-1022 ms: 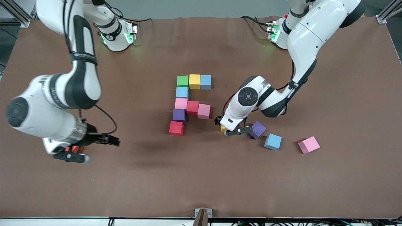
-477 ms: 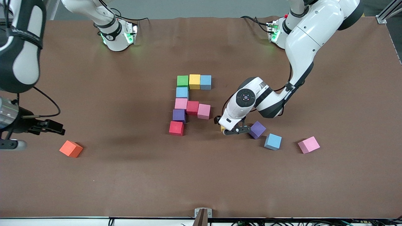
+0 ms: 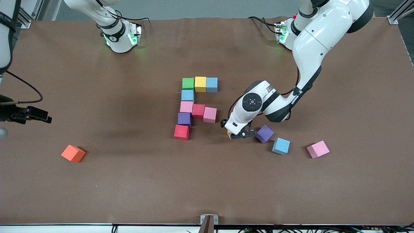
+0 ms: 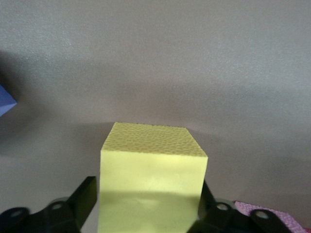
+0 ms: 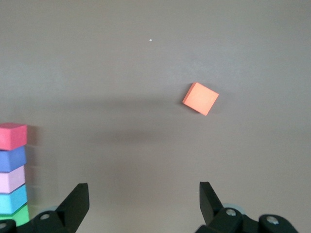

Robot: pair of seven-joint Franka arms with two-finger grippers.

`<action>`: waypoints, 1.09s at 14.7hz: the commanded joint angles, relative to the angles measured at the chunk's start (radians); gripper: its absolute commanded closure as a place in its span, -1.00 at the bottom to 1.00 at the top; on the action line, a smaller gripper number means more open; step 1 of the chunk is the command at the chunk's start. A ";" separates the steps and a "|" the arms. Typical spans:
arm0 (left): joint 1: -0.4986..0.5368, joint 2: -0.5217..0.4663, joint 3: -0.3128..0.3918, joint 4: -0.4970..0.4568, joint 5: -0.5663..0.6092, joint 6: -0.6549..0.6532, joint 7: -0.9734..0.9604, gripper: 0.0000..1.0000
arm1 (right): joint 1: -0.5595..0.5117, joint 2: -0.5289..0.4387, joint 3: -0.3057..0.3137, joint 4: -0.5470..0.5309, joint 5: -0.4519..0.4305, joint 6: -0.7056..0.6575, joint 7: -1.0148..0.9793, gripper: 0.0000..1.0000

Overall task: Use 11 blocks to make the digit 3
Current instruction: 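Lift the yellow cube with the left gripper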

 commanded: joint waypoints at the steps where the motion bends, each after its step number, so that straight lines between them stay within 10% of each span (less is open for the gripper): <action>1: -0.002 0.006 0.000 0.009 0.022 0.009 -0.017 -0.07 | -0.029 -0.146 0.069 -0.178 -0.085 0.090 -0.006 -1.00; 4: 0.001 -0.003 0.000 0.030 0.019 0.008 -0.022 0.36 | -0.053 -0.233 0.106 -0.273 -0.113 0.120 -0.002 -1.00; 16: -0.002 0.015 0.052 0.226 -0.097 -0.026 -0.633 0.65 | -0.101 -0.260 0.127 -0.276 -0.109 0.081 0.000 -1.00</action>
